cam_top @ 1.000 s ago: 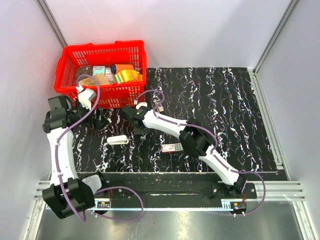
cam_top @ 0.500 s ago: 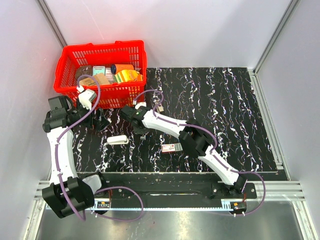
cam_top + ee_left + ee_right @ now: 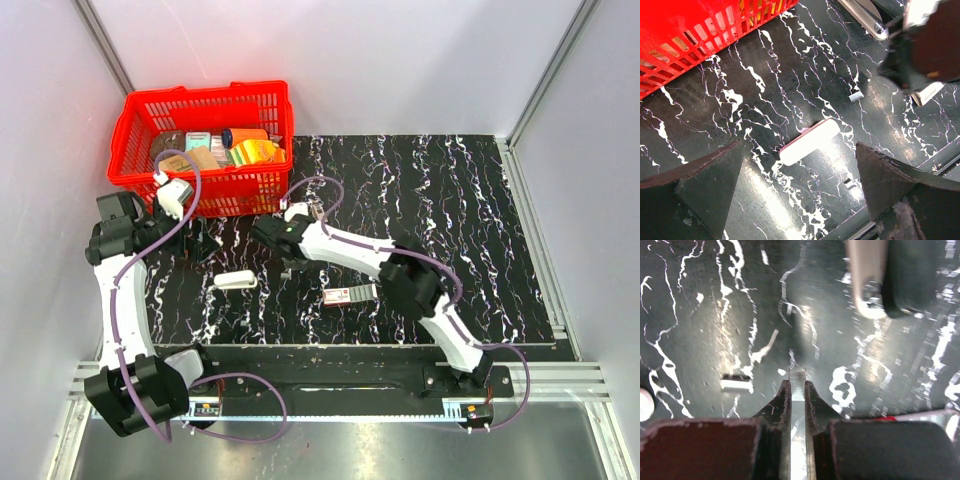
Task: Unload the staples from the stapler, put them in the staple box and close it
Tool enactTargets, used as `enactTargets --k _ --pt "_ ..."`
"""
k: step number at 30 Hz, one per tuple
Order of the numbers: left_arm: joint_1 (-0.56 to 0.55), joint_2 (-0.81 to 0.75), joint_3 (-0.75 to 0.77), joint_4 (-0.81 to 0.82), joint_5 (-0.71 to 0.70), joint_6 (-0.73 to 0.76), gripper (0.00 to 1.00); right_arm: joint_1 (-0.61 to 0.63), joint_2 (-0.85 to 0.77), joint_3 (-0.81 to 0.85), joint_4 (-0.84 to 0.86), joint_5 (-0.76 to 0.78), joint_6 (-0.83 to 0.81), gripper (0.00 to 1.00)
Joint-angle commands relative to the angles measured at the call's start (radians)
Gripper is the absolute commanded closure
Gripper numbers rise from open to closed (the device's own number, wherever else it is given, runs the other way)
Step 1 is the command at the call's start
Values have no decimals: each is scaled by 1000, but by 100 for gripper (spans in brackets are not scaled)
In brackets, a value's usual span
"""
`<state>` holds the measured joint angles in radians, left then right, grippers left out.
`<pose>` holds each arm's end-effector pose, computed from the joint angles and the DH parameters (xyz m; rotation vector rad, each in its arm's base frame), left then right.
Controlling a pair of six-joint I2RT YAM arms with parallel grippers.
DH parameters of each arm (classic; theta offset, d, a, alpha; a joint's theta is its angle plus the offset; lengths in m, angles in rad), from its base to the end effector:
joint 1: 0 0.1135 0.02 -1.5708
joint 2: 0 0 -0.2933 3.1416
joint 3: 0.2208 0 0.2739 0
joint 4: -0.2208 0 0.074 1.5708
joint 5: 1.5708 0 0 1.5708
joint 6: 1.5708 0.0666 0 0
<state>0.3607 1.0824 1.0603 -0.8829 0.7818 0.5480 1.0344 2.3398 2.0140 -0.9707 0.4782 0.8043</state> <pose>0.2278 0.0358 0.3312 0.5133 2.1421 -0.4766 0.2984 0.4420 0.1674 -0.2114 2.5903 -0.0988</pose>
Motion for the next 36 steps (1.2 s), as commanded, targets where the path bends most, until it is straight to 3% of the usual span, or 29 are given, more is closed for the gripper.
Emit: enactTargets --k 1,9,16,36 --pt "4 -29 26 16 27 -10 1 0 -272 -171 62 91 19 98" --pt "4 -24 9 15 14 -6 1 7 -526 -546 115 65 111 99" --pt "3 -27 15 15 23 -14 1 15 -605 -770 181 63 159 99" --pt "-3 -9 9 7 8 -8 1 15 -557 -845 257 89 113 97"
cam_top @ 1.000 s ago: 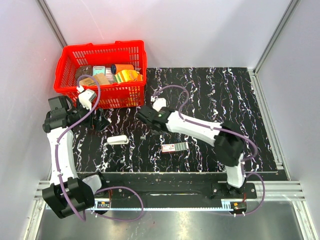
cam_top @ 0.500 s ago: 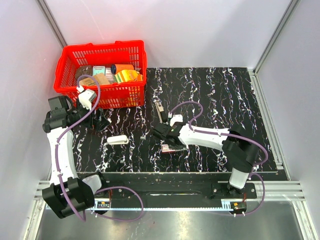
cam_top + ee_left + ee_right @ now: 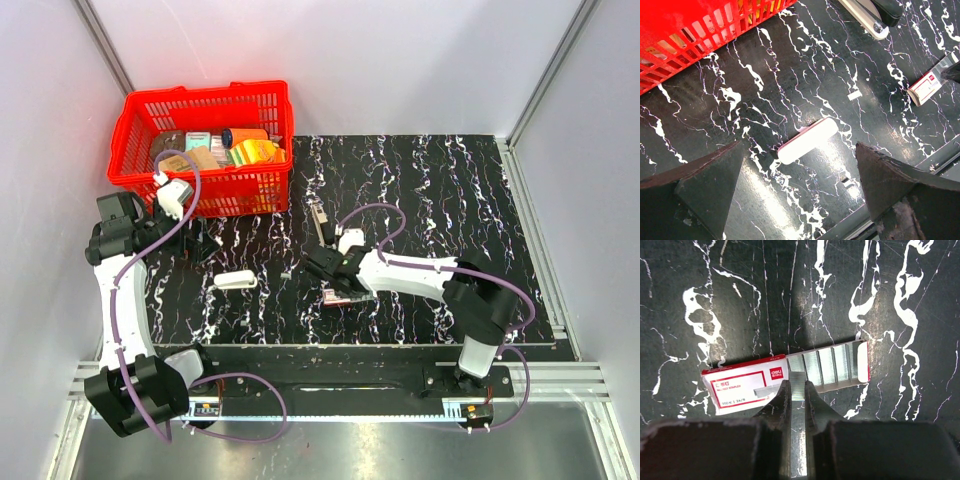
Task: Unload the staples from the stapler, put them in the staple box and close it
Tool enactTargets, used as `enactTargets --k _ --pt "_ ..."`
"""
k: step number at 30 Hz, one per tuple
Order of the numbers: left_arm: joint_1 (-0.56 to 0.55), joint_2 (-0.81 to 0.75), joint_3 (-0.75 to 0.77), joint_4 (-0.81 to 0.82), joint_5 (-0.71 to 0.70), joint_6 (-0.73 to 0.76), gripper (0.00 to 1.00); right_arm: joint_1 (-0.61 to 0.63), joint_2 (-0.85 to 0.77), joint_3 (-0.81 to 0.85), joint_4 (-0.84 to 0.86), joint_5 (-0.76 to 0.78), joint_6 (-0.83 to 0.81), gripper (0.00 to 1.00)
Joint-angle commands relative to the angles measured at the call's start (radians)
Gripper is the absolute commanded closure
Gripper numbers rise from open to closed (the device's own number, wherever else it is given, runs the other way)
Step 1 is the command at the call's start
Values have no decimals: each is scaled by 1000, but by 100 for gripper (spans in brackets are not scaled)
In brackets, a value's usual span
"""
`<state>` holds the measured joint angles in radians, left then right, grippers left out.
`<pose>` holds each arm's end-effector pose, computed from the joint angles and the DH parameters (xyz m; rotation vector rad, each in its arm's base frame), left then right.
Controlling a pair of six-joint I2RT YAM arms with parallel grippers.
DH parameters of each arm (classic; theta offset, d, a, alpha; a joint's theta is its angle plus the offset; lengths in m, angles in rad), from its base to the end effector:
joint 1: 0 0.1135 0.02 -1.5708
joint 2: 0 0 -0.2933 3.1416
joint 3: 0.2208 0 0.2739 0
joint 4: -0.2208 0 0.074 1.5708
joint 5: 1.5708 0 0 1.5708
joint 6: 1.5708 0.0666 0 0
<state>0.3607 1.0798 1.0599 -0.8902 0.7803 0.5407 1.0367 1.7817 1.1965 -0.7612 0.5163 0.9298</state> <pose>0.2266 0.0354 0.3310 0.5035 2.1495 -0.4827 0.2150 0.2989 0.1741 -0.0614 2.5881 -0.1361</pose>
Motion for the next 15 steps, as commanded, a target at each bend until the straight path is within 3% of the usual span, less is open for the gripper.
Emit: enactTargets --k 1,15 --pt "-3 -6 9 14 10 1 1 13 -4 -41 60 50 -20 96" --pt "-5 -7 12 5 14 2 1 11 -212 -258 364 -97 -371 92"
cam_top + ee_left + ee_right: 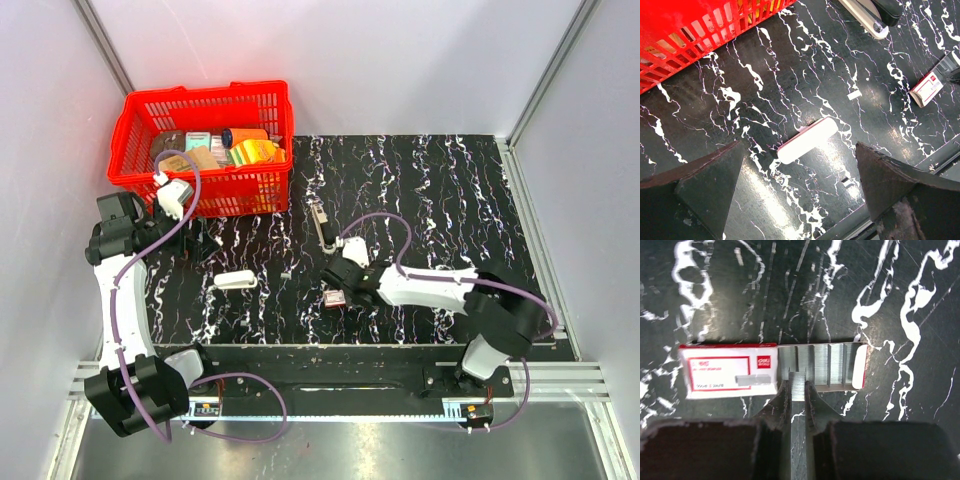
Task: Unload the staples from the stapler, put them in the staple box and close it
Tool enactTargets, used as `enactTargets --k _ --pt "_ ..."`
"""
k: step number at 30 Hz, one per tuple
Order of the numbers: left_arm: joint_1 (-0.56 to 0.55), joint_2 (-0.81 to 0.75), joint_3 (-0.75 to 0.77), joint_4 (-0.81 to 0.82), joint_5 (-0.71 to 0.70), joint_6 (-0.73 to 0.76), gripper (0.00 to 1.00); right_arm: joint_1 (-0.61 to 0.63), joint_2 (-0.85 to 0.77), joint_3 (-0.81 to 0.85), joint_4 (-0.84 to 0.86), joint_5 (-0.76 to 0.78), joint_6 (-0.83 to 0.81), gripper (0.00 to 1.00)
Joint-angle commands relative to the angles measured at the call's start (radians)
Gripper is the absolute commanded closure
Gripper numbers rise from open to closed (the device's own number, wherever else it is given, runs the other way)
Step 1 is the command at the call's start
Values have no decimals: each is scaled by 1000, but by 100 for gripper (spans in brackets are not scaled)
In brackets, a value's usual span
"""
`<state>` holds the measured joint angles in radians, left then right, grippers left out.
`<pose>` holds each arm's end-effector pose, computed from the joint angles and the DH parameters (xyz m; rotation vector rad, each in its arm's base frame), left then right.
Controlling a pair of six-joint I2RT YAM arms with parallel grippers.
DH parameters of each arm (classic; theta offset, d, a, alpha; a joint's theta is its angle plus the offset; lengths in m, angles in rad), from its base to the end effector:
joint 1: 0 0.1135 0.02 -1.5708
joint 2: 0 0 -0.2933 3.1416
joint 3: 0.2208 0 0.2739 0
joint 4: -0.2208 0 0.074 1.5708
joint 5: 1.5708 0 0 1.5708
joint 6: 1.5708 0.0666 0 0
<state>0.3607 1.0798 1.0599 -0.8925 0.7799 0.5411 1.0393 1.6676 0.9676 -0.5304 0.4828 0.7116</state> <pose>0.2264 0.0354 0.3308 0.5031 2.1514 -0.4836 0.1968 0.2738 0.1538 -0.3104 2.5412 -0.0659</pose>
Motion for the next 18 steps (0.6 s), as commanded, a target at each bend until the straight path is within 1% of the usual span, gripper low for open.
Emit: enactTargets --k 1,6,9,14,18 --pt "-3 -8 11 9 15 2 1 8 -114 -41 148 -88 -184 91" --pt "-3 -4 9 9 24 -3 1 1 -189 -56 176 -107 -247 91" --pt "-3 -6 11 6 22 -6 1 -25 -193 -52 161 -121 -259 91" --pt "-3 -11 14 -6 19 6 1 -58 -206 -79 152 -185 -302 92" --pt "-3 -9 9 -6 19 7 1 -74 -242 -124 158 -168 -327 92"
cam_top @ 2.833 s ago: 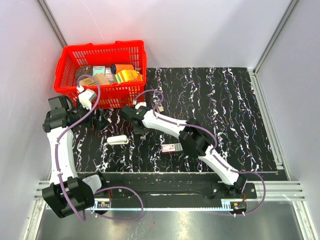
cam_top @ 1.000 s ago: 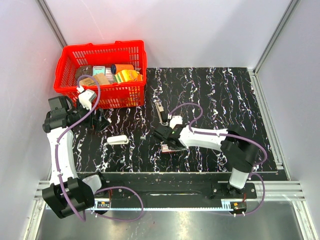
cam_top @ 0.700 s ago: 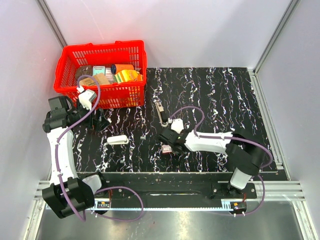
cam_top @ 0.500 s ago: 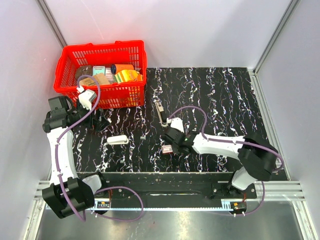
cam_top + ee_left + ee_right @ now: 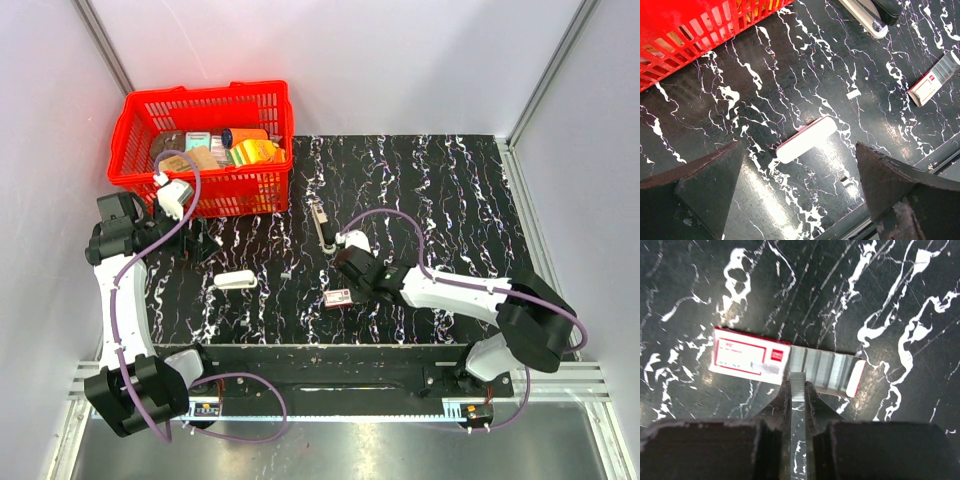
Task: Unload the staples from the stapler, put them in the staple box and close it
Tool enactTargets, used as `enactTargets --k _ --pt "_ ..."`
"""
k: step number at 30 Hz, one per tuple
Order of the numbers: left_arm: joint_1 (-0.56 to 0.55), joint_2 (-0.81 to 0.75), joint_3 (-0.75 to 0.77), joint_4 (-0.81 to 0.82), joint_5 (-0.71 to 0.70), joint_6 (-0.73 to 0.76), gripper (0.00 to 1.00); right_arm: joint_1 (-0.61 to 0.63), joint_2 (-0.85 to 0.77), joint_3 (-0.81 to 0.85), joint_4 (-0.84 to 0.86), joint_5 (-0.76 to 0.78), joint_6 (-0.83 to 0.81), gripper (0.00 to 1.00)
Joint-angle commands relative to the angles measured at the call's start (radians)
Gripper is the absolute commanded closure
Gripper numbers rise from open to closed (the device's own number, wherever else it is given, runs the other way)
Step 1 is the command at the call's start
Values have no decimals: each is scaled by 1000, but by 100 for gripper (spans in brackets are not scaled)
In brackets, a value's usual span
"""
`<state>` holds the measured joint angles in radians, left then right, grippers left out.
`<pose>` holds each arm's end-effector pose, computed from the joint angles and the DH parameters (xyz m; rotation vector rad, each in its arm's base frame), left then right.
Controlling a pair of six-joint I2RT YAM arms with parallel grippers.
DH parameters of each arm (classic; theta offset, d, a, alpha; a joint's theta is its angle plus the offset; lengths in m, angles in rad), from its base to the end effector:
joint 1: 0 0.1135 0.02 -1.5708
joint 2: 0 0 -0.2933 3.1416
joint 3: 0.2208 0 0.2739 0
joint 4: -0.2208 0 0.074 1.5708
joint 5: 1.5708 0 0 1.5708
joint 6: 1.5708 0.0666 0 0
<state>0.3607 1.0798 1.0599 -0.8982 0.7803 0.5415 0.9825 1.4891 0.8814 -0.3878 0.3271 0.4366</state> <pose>0.2259 0.0351 0.3304 0.5017 2.1554 -0.4878 0.1978 0.2579 0.1875 -0.5550 2.4345 0.1685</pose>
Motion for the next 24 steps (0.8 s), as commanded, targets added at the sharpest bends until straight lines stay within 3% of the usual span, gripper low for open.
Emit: enactTargets --k 1,6,24 --pt "-3 -8 9 -1 23 6 1 -22 -73 -54 26 -19 -56 93" --pt "-5 0 14 1 36 -2 1 -54 -93 -113 79 -71 -70 95" --pt "-8 3 9 -1 39 5 1 -73 -3 -62 109 -152 -124 97"
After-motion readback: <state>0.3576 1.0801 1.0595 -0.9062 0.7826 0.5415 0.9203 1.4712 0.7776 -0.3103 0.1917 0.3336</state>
